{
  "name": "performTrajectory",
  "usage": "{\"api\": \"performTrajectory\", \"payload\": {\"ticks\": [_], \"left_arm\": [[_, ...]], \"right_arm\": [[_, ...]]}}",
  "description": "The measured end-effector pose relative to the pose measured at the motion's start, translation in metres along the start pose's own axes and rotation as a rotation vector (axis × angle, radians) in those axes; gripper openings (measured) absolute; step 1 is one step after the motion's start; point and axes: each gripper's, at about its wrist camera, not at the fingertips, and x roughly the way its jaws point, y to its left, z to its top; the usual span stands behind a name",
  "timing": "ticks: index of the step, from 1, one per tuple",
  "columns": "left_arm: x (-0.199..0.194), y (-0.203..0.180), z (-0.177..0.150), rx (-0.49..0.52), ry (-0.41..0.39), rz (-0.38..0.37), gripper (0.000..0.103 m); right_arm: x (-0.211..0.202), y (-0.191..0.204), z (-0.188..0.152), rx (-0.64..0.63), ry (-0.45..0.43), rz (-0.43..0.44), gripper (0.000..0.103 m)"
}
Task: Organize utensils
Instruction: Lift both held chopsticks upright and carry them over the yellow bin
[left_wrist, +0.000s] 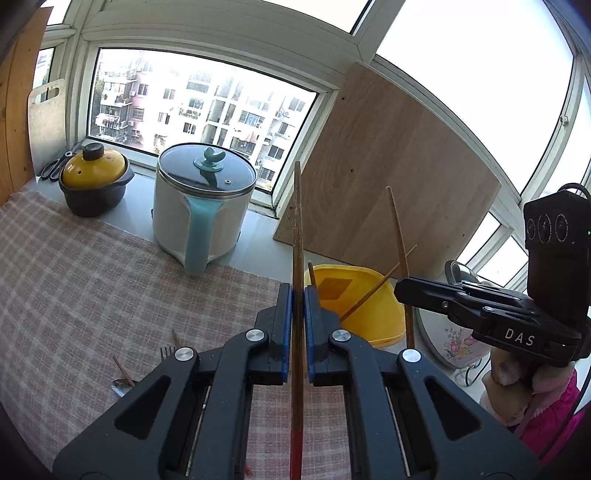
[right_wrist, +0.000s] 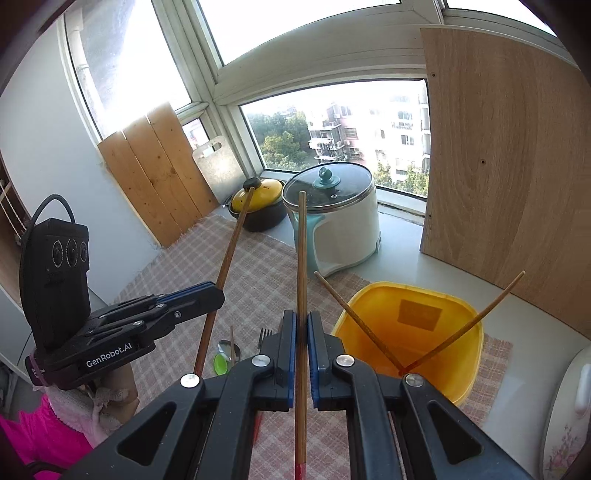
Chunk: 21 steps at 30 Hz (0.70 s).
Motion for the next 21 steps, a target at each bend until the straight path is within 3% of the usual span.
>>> {"api": "performTrajectory", "payload": {"ticks": [9, 21], "left_arm": [[0.036, -0.032, 0.026, 0.031, -0.016, -0.036, 0.004], [0.086, -0.058, 0.046, 0.050, -0.012, -0.038, 0.004]], "right_arm": [[-0.015, -0.030, 0.014, 0.019, -0.047, -0.059, 0.003], [-0.002, -0.064, 0.038, 0.044, -0.078, -0.148, 0.003]]}}
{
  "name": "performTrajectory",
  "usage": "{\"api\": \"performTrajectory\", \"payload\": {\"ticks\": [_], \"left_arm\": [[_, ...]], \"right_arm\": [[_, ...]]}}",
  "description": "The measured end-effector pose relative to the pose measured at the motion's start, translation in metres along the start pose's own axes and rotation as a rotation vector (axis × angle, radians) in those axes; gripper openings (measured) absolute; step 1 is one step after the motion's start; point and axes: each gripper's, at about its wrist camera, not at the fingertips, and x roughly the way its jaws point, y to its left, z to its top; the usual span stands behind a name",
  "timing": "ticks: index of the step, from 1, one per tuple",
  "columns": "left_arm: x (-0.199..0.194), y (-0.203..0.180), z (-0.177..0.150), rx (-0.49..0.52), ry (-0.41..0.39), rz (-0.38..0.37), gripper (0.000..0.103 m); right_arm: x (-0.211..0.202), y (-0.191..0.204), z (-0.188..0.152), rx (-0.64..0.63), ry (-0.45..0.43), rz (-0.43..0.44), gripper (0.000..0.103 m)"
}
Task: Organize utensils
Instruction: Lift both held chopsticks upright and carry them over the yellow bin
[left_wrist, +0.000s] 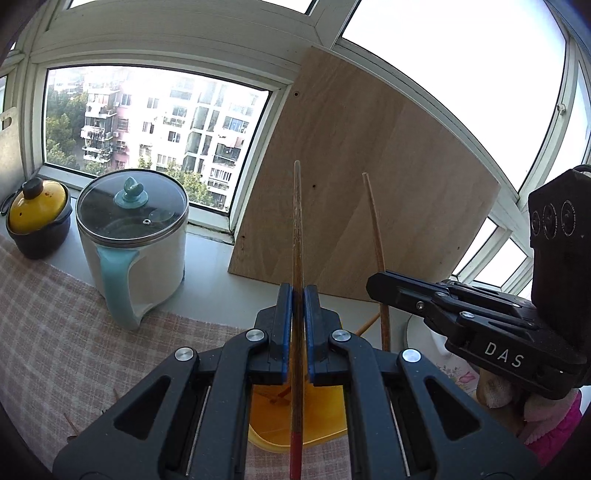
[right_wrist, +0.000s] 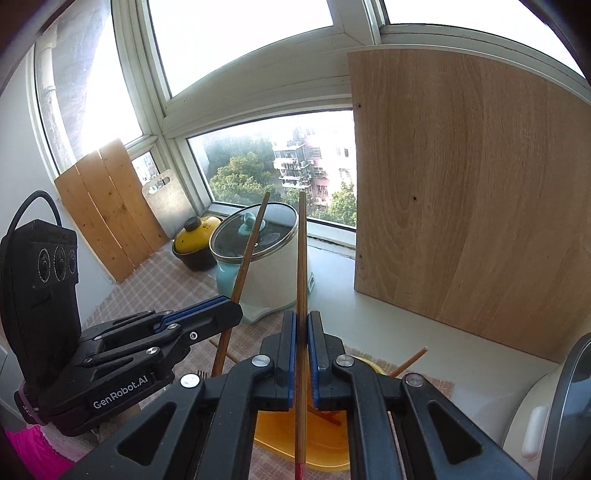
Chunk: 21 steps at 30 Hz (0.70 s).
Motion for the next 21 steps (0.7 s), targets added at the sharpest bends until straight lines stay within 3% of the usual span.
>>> {"api": "performTrajectory", "payload": {"ticks": [10, 21], "left_arm": [[0.023, -0.001, 0.008, 0.011, -0.015, 0.029, 0.004], [0.040, 0.004, -0.005, 0.029, -0.009, 0.038, 0.004]], "right_arm": [[0.025, -0.021, 0.009, 0.029, 0.012, -0.023, 0.003], [0.047, -0.032, -0.004, 0.040, 0.057, -0.042, 0.003]]}}
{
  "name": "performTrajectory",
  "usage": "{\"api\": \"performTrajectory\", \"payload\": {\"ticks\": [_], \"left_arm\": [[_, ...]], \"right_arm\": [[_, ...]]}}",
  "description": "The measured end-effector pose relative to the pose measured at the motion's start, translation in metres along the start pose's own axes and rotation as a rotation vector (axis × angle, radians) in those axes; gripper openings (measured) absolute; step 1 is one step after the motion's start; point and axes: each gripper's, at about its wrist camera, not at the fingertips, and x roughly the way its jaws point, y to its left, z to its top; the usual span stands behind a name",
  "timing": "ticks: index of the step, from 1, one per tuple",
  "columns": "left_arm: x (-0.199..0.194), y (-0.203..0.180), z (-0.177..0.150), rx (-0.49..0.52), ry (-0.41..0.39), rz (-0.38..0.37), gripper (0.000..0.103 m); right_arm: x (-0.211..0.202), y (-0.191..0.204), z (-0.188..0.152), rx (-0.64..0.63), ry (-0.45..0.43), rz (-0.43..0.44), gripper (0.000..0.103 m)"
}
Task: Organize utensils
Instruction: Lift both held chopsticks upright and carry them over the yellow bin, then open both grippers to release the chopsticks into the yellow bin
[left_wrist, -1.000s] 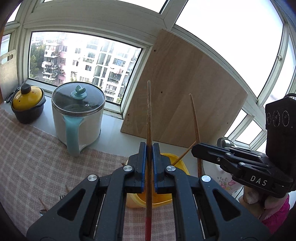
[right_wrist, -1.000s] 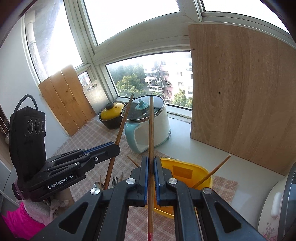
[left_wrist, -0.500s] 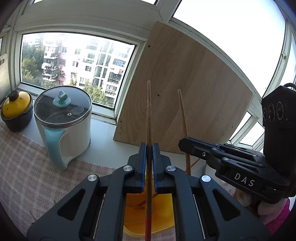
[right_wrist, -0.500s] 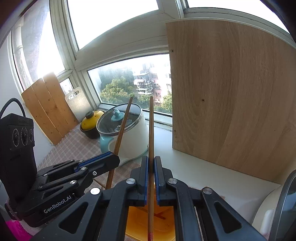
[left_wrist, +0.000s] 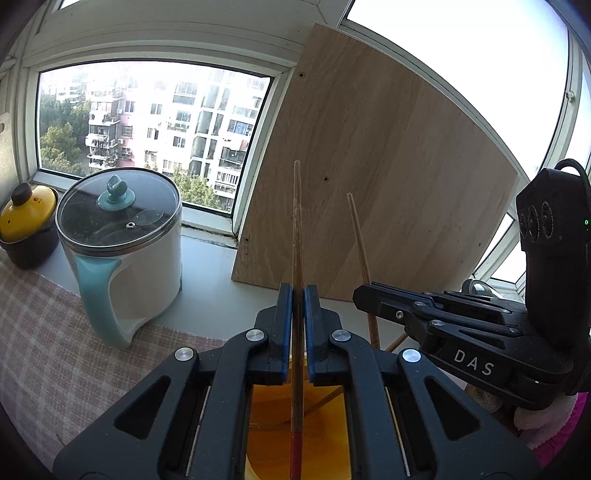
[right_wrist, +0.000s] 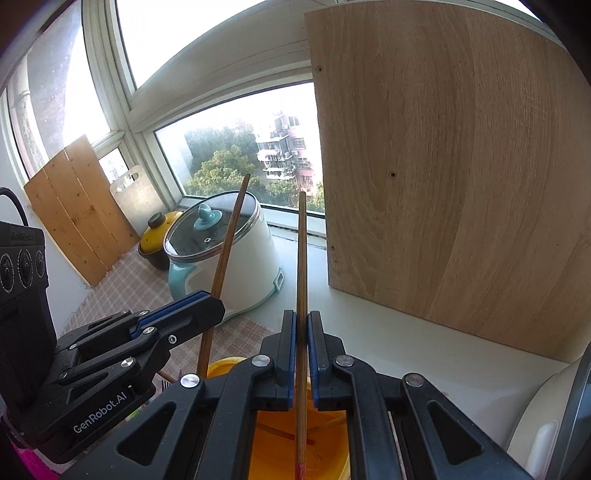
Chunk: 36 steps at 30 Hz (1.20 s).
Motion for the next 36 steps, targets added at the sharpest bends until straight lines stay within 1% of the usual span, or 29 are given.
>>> {"api": "performTrajectory", "payload": {"ticks": [15, 22, 24, 25, 26, 30, 31, 32, 33, 34, 36], "left_arm": [[-0.003, 0.000, -0.016, 0.007, 0.053, -0.003, 0.004], [-0.008, -0.001, -0.023, 0.023, 0.073, 0.009, 0.004], [-0.010, -0.002, -0.025, 0.030, 0.078, 0.012, 0.004], [-0.011, -0.002, -0.025, 0.034, 0.081, 0.014, 0.004], [-0.012, -0.002, -0.026, 0.038, 0.083, 0.017, 0.005], [-0.020, 0.000, -0.031, 0.041, 0.084, 0.019, 0.008], [-0.023, 0.001, -0.032, 0.040, 0.086, 0.019, 0.013], [-0.025, 0.002, -0.033, 0.040, 0.085, 0.019, 0.019], [-0.028, 0.002, -0.034, 0.044, 0.082, 0.019, 0.022], [-0.031, 0.002, -0.035, 0.050, 0.080, 0.023, 0.022], [-0.037, 0.001, -0.037, 0.060, 0.077, 0.027, 0.022]], "right_arm": [[0.007, -0.004, -0.024, 0.018, 0.044, 0.009, 0.004], [0.006, -0.004, -0.034, 0.020, 0.053, 0.007, 0.005], [0.004, -0.004, -0.037, 0.017, 0.052, -0.002, 0.014], [0.002, -0.003, -0.037, 0.017, 0.049, -0.007, 0.023], [0.001, -0.004, -0.037, 0.017, 0.046, -0.010, 0.028], [-0.005, -0.002, -0.039, 0.014, 0.039, -0.016, 0.031], [-0.007, -0.002, -0.039, 0.010, 0.036, -0.021, 0.036], [-0.008, -0.001, -0.040, 0.006, 0.032, -0.026, 0.044], [-0.010, 0.000, -0.041, 0.002, 0.028, -0.028, 0.047], [-0.012, 0.001, -0.041, -0.002, 0.025, -0.028, 0.050], [-0.014, 0.004, -0.043, -0.008, 0.022, -0.030, 0.053]]}}
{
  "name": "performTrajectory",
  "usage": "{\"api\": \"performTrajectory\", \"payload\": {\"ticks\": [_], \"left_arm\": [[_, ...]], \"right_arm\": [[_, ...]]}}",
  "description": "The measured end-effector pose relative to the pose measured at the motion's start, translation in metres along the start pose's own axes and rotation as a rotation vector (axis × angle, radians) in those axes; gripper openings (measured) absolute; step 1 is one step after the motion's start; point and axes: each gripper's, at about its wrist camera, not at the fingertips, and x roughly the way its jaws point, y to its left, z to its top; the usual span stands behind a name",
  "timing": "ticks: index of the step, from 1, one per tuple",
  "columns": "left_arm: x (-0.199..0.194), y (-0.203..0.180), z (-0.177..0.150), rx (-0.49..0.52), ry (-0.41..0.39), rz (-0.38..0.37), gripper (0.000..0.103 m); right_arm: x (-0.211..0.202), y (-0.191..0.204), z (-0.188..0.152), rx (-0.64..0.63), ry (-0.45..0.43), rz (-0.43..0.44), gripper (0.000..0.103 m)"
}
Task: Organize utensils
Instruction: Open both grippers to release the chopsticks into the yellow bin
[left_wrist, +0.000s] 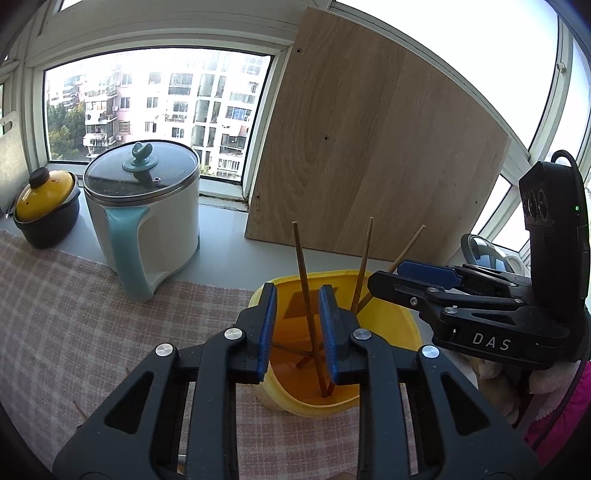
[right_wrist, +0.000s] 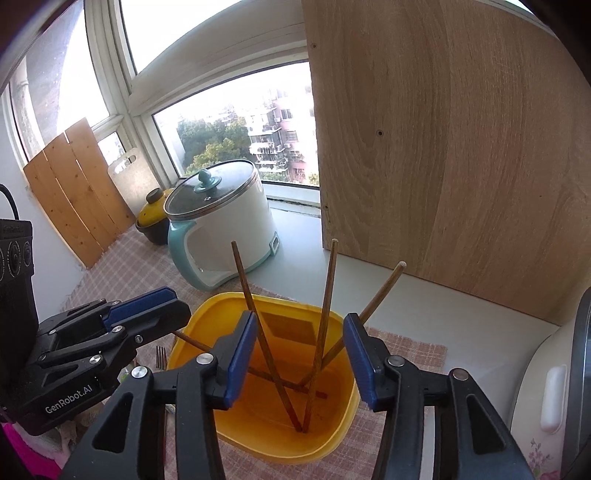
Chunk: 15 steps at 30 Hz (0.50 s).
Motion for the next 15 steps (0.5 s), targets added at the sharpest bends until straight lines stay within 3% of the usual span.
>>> {"api": "performTrajectory", "payload": {"ticks": [5, 6, 8, 15], "left_arm": [[-0.015, 0.005, -0.003, -0.004, -0.012, 0.001, 0.023], [-0.019, 0.006, -0.004, -0.004, -0.015, 0.002, 0.024], [-0.028, 0.010, -0.005, 0.002, -0.028, 0.013, 0.035], [-0.060, 0.036, -0.017, -0.012, -0.043, 0.052, 0.043]], "right_arm": [[-0.008, 0.008, -0.004, -0.014, -0.011, -0.005, 0.055], [-0.010, 0.011, -0.005, -0.019, -0.014, -0.005, 0.058], [-0.015, 0.015, -0.007, -0.031, -0.030, -0.005, 0.078], [-0.034, 0.038, -0.013, -0.081, -0.074, 0.017, 0.090]]}}
